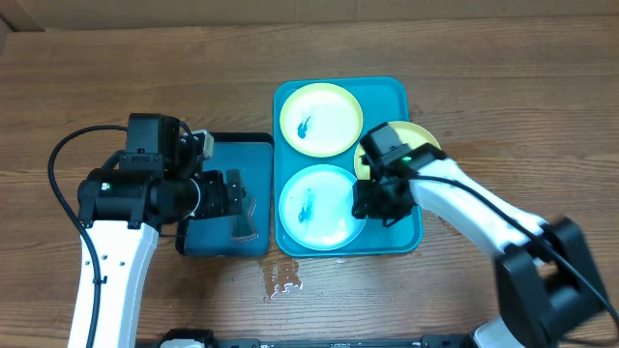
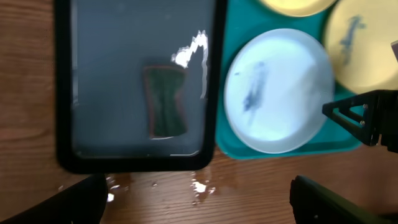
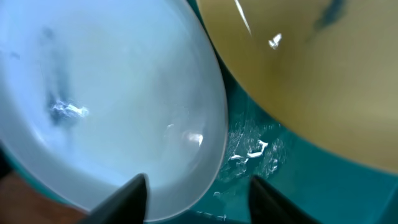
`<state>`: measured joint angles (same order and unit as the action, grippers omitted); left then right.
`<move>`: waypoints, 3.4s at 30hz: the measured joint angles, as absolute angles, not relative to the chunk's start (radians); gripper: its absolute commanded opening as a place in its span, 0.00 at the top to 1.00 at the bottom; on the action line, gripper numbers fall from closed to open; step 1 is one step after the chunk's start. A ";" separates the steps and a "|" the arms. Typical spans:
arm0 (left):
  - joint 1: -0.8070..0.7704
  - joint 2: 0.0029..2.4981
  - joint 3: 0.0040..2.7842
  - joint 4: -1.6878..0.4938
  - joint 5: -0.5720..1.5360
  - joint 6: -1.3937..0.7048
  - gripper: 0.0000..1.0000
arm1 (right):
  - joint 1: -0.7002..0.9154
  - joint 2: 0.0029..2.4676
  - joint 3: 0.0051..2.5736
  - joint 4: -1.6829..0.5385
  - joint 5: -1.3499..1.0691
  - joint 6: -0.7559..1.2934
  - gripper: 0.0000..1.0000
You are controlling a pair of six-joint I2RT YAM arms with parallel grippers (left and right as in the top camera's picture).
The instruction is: Clean dirty plates on tray and stack at the side
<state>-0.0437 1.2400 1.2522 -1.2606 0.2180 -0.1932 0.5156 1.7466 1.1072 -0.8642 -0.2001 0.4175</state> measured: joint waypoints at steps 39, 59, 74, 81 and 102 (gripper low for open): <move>-0.138 1.722 0.968 -0.843 0.092 -0.261 0.96 | 0.510 1.845 1.106 -0.759 -0.175 0.478 0.96; -0.169 1.740 1.083 -0.859 0.002 -0.313 0.96 | 0.512 1.845 1.112 -0.787 -0.146 0.509 0.96; -0.169 1.798 1.311 -1.150 0.027 -0.315 0.96 | 0.493 1.841 1.113 -0.786 -0.139 0.471 0.96; -0.237 1.797 1.454 -1.110 0.161 -0.315 0.96 | 0.486 1.841 1.113 -0.749 -0.161 0.391 0.96; -0.517 1.990 1.365 -0.899 -0.013 -0.554 0.96 | 0.486 1.842 1.113 -0.744 -0.168 0.380 0.96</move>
